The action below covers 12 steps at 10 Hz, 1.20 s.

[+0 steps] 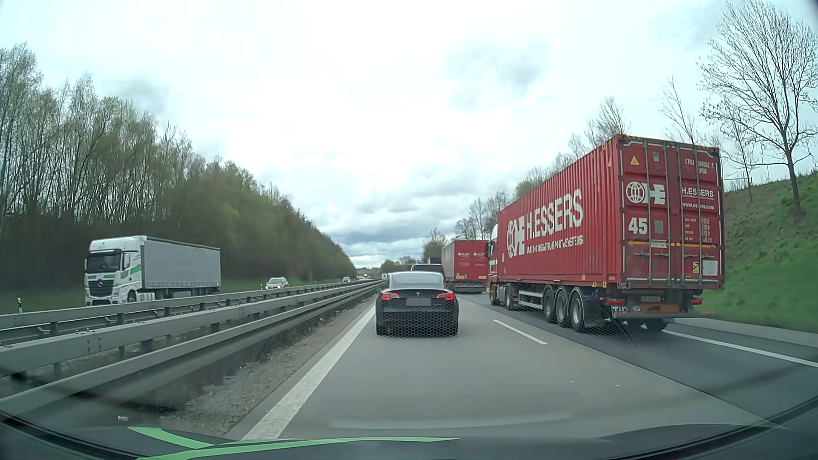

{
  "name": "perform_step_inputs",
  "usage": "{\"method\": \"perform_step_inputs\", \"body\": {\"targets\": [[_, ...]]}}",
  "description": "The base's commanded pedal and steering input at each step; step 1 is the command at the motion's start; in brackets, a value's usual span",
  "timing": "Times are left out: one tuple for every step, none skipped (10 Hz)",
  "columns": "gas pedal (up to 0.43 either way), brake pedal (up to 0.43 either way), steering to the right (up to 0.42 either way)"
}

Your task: Follow the waypoints while adhering to traffic rules and regulations

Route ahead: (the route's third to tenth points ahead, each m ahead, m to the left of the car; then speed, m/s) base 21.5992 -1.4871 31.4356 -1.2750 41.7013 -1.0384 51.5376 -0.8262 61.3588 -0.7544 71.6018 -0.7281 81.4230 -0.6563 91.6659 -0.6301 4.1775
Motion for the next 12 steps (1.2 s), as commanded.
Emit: {"method": "perform_step_inputs", "body": {"targets": [[0.13, 0.0, -0.003], [0.118, 0.0, -0.003], [0.079, 0.0, -0.004], [0.059, 0.0, -0.004], [0.008, 0.0, -0.004], [0.0, 0.0, -0.004], [0.0, 0.0, -0.004], [0.0, 0.0, -0.005], [0.0, 0.0, -0.005], [0.0, 0.0, -0.005], [0.0, 0.0, -0.005], [0.0, 0.0, -0.005]]}}
